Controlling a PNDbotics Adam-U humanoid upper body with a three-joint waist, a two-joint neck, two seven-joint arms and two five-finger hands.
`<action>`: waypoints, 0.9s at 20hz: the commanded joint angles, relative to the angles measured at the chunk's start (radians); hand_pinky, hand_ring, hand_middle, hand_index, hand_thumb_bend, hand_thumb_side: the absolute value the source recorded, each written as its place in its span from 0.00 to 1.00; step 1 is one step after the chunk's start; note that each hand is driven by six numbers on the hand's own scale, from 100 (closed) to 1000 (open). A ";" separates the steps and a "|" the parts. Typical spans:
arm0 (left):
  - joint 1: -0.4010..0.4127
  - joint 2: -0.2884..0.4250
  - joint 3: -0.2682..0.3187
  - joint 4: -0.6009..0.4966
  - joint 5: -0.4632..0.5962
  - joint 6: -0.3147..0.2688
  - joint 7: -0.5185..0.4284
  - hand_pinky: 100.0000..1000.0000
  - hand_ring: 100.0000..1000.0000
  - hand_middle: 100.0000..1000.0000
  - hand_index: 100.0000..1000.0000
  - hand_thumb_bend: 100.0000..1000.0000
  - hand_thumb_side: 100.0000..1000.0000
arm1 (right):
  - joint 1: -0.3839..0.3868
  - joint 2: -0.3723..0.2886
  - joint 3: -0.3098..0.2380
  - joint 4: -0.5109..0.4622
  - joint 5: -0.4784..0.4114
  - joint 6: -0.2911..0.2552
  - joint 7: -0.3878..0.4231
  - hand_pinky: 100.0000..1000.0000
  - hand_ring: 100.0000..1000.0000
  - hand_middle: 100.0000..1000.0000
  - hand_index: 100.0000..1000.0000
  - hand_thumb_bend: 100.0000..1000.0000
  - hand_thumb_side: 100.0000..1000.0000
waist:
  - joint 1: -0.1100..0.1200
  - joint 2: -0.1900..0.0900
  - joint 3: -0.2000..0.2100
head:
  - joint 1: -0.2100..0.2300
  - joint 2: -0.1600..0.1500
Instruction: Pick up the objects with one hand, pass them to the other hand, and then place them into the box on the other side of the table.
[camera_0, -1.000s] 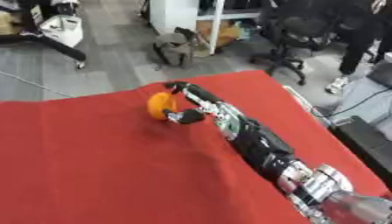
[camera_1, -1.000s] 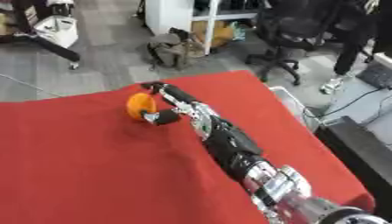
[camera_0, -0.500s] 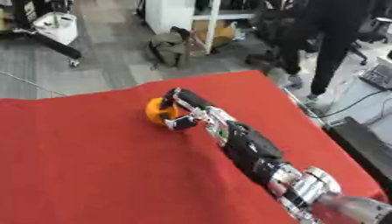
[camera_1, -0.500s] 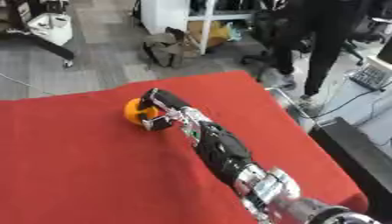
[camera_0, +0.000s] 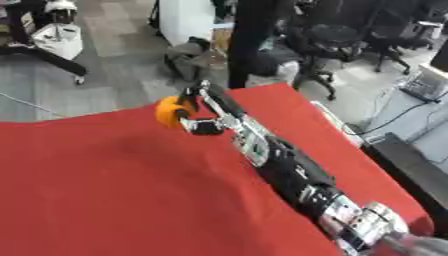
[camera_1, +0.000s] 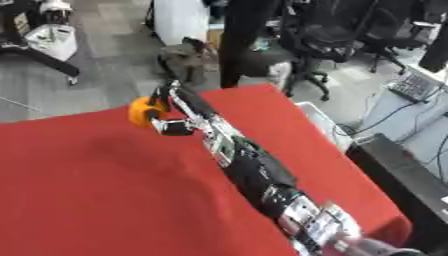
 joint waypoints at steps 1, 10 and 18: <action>0.018 0.020 -0.015 -0.017 -0.004 0.058 0.024 0.93 0.75 0.75 0.52 0.10 0.71 | -0.002 0.012 0.029 -0.170 -0.109 0.019 0.038 0.82 0.48 0.17 0.33 0.00 0.00 | 0.002 -0.034 -0.020 | 0.068 0.016; -0.010 0.000 -0.080 -0.017 -0.015 0.163 -0.013 0.95 0.82 0.84 0.57 0.13 0.67 | 0.043 0.173 0.168 -0.479 -0.325 0.090 0.255 0.85 0.47 0.16 0.33 0.00 0.00 | 0.018 -0.050 -0.080 | 0.384 0.087; -0.049 -0.014 -0.111 -0.017 -0.102 0.147 -0.095 0.97 0.91 0.95 0.66 0.35 0.54 | 0.056 0.263 0.227 -0.518 -0.388 0.120 0.391 0.88 0.47 0.15 0.33 0.00 0.00 | 0.018 -0.043 -0.086 | 0.447 0.112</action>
